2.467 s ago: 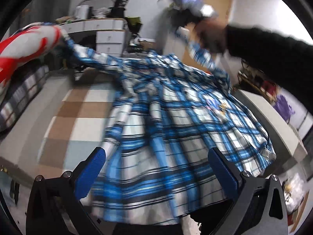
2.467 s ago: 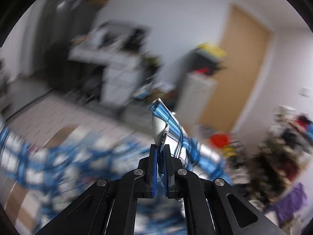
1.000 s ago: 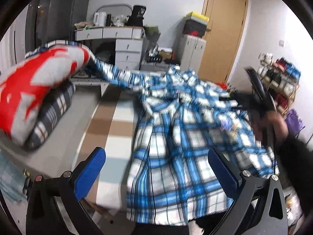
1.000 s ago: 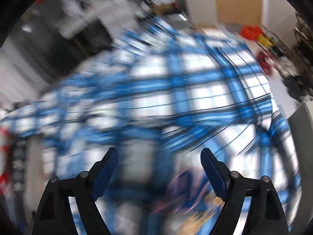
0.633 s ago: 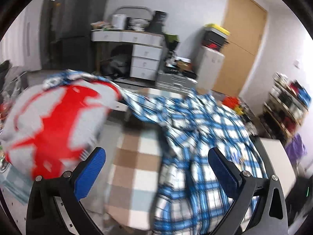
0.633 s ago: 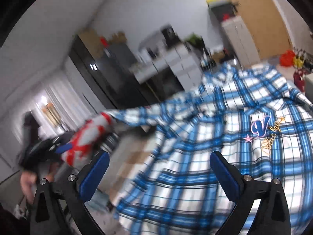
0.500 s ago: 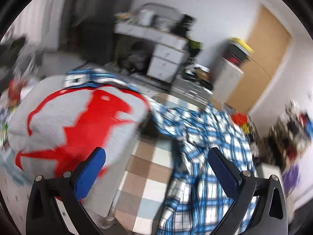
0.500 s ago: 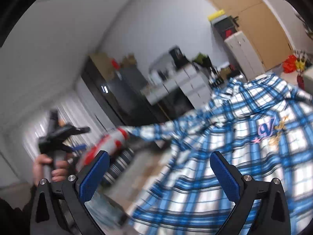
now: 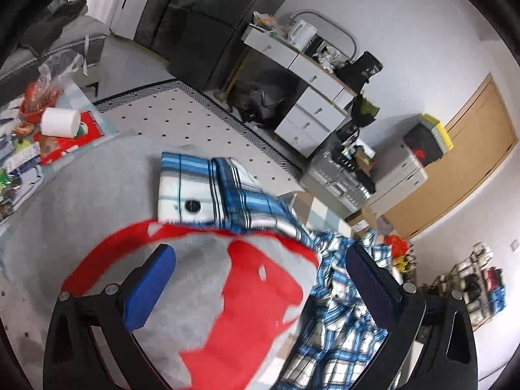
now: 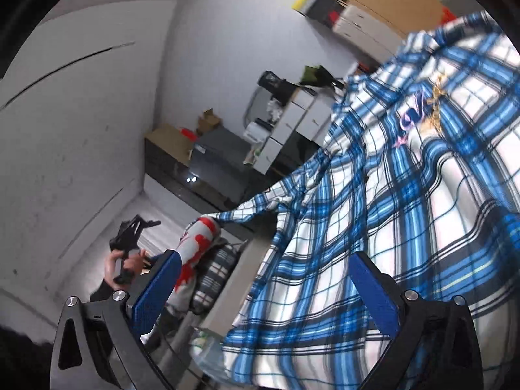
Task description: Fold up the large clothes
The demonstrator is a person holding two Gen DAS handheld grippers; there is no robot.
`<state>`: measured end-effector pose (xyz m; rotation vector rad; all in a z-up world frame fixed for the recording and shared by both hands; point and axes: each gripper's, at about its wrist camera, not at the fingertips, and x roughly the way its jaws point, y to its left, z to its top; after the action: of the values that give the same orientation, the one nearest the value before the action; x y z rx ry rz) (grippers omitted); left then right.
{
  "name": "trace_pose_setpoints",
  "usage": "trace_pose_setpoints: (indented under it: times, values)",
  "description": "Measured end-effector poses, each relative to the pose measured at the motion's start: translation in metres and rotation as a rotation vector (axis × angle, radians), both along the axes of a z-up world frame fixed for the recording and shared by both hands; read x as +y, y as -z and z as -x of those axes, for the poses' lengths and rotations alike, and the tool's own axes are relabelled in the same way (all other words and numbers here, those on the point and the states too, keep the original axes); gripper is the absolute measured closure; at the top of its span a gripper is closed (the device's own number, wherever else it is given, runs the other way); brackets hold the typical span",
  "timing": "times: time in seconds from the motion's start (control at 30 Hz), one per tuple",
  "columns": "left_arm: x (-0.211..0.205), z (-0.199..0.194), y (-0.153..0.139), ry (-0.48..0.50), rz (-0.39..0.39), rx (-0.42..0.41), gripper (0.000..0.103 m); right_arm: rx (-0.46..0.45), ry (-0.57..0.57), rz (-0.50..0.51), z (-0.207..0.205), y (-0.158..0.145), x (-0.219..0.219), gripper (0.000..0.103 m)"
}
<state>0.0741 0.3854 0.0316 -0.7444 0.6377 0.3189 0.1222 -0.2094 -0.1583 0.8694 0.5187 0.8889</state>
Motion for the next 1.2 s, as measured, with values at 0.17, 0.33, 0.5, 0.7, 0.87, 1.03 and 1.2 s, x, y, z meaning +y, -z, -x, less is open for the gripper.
trace_pose_setpoints:
  times: [0.17,0.33,0.5,0.7,0.87,1.03,1.2]
  values:
    - [0.029,-0.001,0.014,-0.012,0.149,-0.011,0.001,-0.026,-0.005,-0.039,0.002,0.005,-0.004,0.000]
    - [0.042,0.004,0.017,-0.058,0.245,-0.084,0.001,-0.035,-0.006,-0.075,0.004,0.014,-0.010,0.000]
    - [0.044,-0.006,0.013,-0.108,0.240,-0.080,0.002,-0.044,-0.010,-0.034,0.006,0.013,-0.002,0.000]
    - [0.052,-0.019,0.022,-0.144,0.250,-0.045,0.072,-0.047,-0.008,-0.024,0.009,0.013,0.000,0.000]
    - [0.053,-0.019,0.026,-0.175,0.189,-0.021,0.095,-0.052,-0.007,-0.007,0.010,0.011,0.002,0.000]
    - [0.051,-0.018,0.020,-0.193,0.141,0.002,0.096,-0.057,-0.009,0.007,0.010,0.011,0.003,0.000]
    - [0.047,-0.022,0.002,-0.195,0.042,0.010,0.102,-0.057,-0.008,0.008,0.011,0.011,0.003,0.000]
